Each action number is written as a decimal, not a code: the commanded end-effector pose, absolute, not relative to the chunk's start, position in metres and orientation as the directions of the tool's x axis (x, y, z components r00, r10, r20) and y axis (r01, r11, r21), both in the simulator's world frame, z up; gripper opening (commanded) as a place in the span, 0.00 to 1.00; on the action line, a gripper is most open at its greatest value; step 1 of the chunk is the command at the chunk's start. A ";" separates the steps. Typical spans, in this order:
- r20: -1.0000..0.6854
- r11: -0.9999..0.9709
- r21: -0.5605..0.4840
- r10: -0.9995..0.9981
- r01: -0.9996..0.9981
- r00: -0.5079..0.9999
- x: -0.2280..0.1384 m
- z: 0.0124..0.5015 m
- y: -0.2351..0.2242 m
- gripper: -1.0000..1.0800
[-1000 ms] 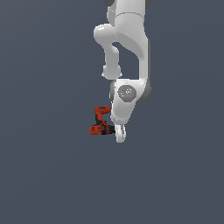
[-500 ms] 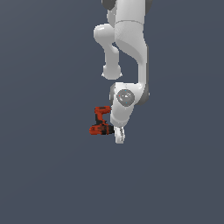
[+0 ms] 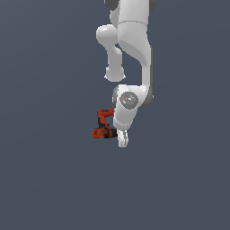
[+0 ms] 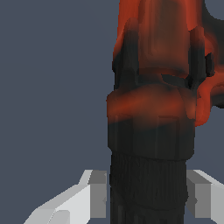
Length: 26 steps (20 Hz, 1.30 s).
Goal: Pick up the object and move it to a goal position.
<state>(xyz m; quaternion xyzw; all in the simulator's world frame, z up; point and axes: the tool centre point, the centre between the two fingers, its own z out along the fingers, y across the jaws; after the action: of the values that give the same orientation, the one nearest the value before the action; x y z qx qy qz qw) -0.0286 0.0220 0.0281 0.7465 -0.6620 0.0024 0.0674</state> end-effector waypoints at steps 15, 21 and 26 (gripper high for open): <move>0.092 -0.112 0.097 -0.988 -0.989 0.121 -0.018 0.122 0.005 0.00; 0.093 -0.112 0.097 -0.988 -0.989 0.121 -0.009 0.190 -0.007 0.00; 0.093 -0.112 0.097 -0.988 -0.989 0.121 -0.002 0.247 -0.016 0.00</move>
<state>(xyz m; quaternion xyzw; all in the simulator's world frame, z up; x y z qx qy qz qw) -0.0046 -0.0128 0.2266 0.7456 -0.6629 0.0007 0.0691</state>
